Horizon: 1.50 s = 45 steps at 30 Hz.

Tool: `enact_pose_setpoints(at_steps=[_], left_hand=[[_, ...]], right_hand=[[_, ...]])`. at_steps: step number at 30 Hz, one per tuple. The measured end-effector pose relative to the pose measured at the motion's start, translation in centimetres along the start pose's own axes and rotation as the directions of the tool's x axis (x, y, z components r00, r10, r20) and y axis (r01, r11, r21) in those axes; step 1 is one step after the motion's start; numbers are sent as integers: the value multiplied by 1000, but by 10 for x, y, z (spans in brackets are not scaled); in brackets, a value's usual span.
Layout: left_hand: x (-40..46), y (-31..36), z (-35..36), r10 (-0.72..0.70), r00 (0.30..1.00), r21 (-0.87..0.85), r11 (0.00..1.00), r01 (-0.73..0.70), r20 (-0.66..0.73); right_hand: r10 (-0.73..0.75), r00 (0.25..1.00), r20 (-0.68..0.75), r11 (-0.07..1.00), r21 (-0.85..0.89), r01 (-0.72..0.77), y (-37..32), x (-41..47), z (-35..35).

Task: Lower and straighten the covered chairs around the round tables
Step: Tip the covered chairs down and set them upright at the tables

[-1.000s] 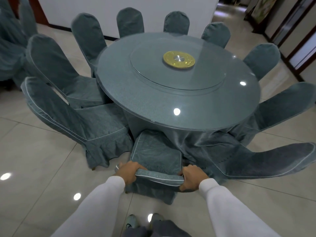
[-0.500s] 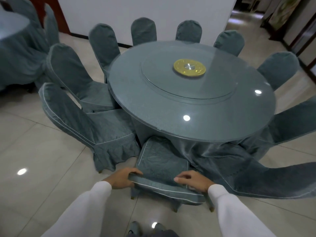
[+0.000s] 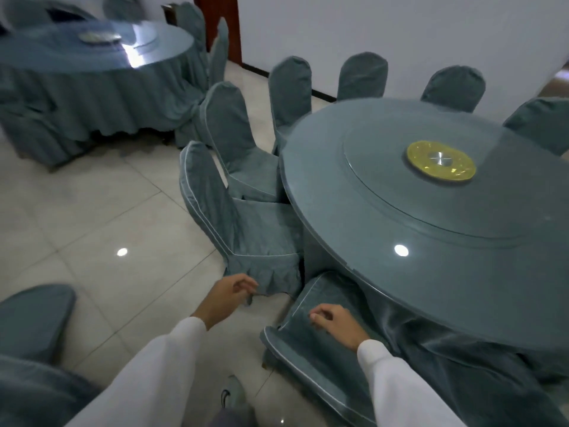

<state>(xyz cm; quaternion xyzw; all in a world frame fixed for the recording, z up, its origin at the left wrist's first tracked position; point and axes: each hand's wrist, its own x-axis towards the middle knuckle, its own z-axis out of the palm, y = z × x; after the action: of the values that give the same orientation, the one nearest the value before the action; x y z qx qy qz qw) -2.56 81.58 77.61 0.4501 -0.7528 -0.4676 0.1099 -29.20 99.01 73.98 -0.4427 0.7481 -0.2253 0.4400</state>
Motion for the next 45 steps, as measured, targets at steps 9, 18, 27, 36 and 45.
enact_pose_setpoints(at_steps=[9,18,27,36,45], left_hand=[[54,-46,-97,-41,979,-152,988,10,-201],[108,-93,-218,-121,952,-323,946,26,-279],[163,-147,-314,-220,922,-422,904,70,-318],[277,-180,-400,-238,926,-437,895,91,-294],[440,-157,-490,-136,985,-266,958,105,-104]], right_hand=[[-82,995,59,996,-15,83,-96,114,41],[-174,980,100,983,-44,179,-231,232,88],[-274,960,-51,951,132,278,-353,339,102],[-222,947,-232,947,178,266,-430,486,93],[-62,940,-335,935,310,173,-462,610,59]])
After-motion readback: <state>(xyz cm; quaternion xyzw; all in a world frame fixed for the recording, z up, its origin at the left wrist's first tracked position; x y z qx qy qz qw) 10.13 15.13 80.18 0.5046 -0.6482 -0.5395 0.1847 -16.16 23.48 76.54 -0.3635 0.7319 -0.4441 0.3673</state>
